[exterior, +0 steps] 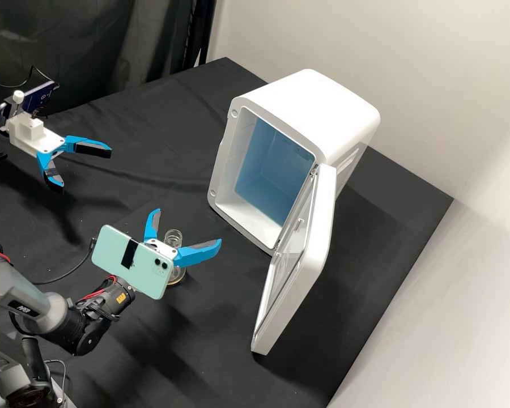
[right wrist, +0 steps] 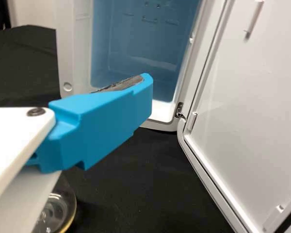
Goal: Place the flask in the incubator
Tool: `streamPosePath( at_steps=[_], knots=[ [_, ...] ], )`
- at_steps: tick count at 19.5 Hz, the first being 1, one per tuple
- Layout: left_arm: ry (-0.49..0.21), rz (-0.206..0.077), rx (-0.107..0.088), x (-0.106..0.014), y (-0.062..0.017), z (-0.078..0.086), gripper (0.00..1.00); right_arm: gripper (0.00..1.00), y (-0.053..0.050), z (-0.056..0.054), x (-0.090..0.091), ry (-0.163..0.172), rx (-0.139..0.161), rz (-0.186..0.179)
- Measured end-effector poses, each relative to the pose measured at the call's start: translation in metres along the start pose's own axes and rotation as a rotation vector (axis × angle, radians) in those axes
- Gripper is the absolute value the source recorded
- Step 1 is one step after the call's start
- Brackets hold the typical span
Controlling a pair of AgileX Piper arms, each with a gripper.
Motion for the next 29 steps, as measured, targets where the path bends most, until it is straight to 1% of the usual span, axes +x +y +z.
streamPosePath(
  at_steps=[1, 2, 4, 5, 6, 7, 8, 9, 10, 11, 12, 15, 16, 18, 19, 20, 22, 24, 25, 26, 27, 29],
  knots=[
    [-0.001, 0.003, 0.003, -0.001, 0.0005, 0.001, 1.0, 1.0, 0.0, 0.001, -0.001, 0.011, -0.017, -0.018],
    [-0.001, 0.003, 0.002, -0.001, 0.0002, 0.001, 1.0, 1.0, -0.001, 0.002, -0.002, 0.014, -0.027, -0.032],
    [-0.007, 0.004, 0.008, -0.001, 0.0009, 0.002, 1.0, 1.0, -0.002, 0.005, -0.005, 0.021, -0.051, -0.064],
    [-0.007, 0.006, 0.009, -0.002, 0.0011, 0.002, 1.0, 1.0, -0.003, 0.007, -0.006, 0.027, -0.062, -0.084],
    [-0.009, 0.005, 0.01, -0.002, 0.001, 0.002, 1.0, 1.0, -0.005, 0.011, -0.008, 0.025, -0.066, -0.119],
    [-0.009, 0.005, 0.01, -0.002, 0.001, 0.002, 1.0, 1.0, -0.007, 0.015, -0.009, 0.016, -0.065, -0.14],
    [-0.009, 0.005, 0.01, -0.002, 0.001, 0.002, 1.0, 1.0, -0.009, 0.019, -0.011, 0.016, -0.066, -0.167],
    [-0.009, 0.005, 0.01, -0.002, 0.001, 0.002, 1.0, 1.0, -0.012, 0.024, -0.013, 0.008, -0.056, -0.204],
    [-0.009, 0.005, 0.01, -0.002, 0.001, 0.002, 1.0, 1.0, -0.015, 0.028, -0.014, 0.005, -0.046, -0.229],
    [-0.009, 0.005, 0.01, -0.002, 0.001, 0.002, 1.0, 1.0, -0.017, 0.031, -0.015, 0.0, -0.038, -0.248],
    [-0.015, -0.001, 0.005, -0.003, -0.0009, 0.004, 1.0, 1.0, -0.021, 0.035, -0.016, -0.004, -0.025, -0.279],
    [-0.028, -0.009, 0.007, -0.005, -0.0029, 0.008, 1.0, 1.0, -0.031, 0.044, -0.017, -0.011, -0.018, -0.337],
    [-0.028, -0.01, 0.005, -0.005, -0.0032, 0.008, 1.0, 1.0, -0.035, 0.047, -0.016, -0.014, -0.011, -0.355],
    [-0.028, -0.009, 0.003, -0.006, -0.0034, 0.009, 1.0, 1.0, -0.04, 0.052, -0.017, -0.024, -0.006, -0.377],
    [-0.029, -0.008, 0.003, -0.006, -0.0032, 0.009, 1.0, 1.0, -0.041, 0.055, -0.017, -0.034, 0.006, -0.381],
    [-0.029, -0.008, 0.003, -0.006, -0.0032, 0.009, 1.0, 1.0, -0.042, 0.056, -0.018, -0.038, 0.008, -0.386],
    [-0.029, -0.008, 0.003, -0.006, -0.0032, 0.009, 1.0, 1.0, -0.043, 0.058, -0.018, -0.046, 0.008, -0.386],
    [-0.029, -0.008, 0.003, -0.006, -0.0032, 0.009, 1.0, 1.0, -0.043, 0.058, -0.018, -0.046, 0.008, -0.386],
    [-0.029, -0.008, 0.003, -0.006, -0.0032, 0.009, 1.0, 1.0, -0.042, 0.058, -0.018, -0.046, 0.006, -0.385],
    [-0.029, -0.008, 0.003, -0.006, -0.0032, 0.009, 1.0, 1.0, -0.041, 0.058, -0.019, -0.048, -0.002, -0.377],
    [-0.029, -0.008, 0.003, -0.006, -0.0032, 0.009, 1.0, 0.0, -0.038, 0.058, -0.02, -0.049, -0.012, -0.368],
    [-0.029, -0.008, 0.003, -0.006, -0.0032, 0.009, 1.0, 0.0, -0.033, 0.058, -0.021, -0.061, -0.033, -0.341]
  ],
)
